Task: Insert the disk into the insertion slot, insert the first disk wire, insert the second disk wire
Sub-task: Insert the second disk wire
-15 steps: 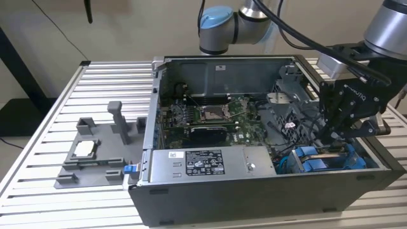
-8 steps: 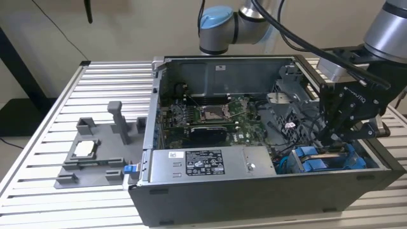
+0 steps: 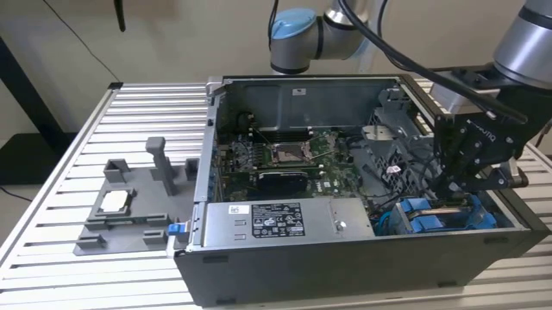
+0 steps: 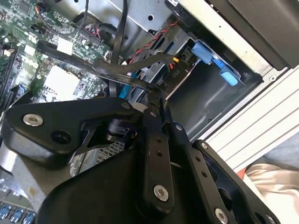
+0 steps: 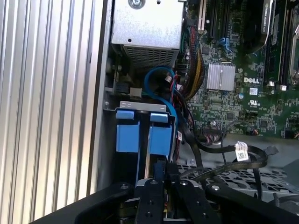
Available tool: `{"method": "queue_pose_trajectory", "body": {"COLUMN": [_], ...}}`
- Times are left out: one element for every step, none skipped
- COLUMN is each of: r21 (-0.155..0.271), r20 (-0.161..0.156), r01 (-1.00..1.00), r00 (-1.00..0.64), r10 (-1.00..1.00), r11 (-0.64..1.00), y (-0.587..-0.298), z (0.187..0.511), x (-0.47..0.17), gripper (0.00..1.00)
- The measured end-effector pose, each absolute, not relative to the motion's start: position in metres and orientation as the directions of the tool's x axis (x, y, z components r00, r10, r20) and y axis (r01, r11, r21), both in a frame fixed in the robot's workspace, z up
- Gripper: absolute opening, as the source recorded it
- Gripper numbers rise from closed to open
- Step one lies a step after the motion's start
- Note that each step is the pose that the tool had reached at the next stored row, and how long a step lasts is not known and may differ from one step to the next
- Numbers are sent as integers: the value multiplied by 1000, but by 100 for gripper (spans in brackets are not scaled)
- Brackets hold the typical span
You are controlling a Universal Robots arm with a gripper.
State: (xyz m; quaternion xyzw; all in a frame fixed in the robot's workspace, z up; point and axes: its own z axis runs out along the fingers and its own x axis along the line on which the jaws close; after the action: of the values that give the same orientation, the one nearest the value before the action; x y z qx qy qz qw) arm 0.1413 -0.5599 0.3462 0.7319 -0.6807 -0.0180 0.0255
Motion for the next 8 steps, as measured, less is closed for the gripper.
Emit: {"method": "queue_pose_trajectory", "body": {"r21": [62, 62, 62, 62, 62, 62, 62, 62], "r20": [8, 8, 8, 9, 9, 9, 8, 8], "r01": [-996, -996, -996, -996, -996, -996, -997, -997], "r00": [70, 68, 66, 63, 60, 57, 54, 51], "r10": [-997, -998, -998, -998, -998, -998, -998, -999], "r11": [-70, -68, -65, -62, -59, -57, -54, -51], "y": [-560, -560, -560, -560, -560, -560, -560, -560], "z": [346, 346, 345, 345, 345, 345, 344, 344], "x": [141, 142, 142, 142, 142, 142, 143, 143], "gripper": [16, 16, 16, 16, 16, 16, 16, 16]}}
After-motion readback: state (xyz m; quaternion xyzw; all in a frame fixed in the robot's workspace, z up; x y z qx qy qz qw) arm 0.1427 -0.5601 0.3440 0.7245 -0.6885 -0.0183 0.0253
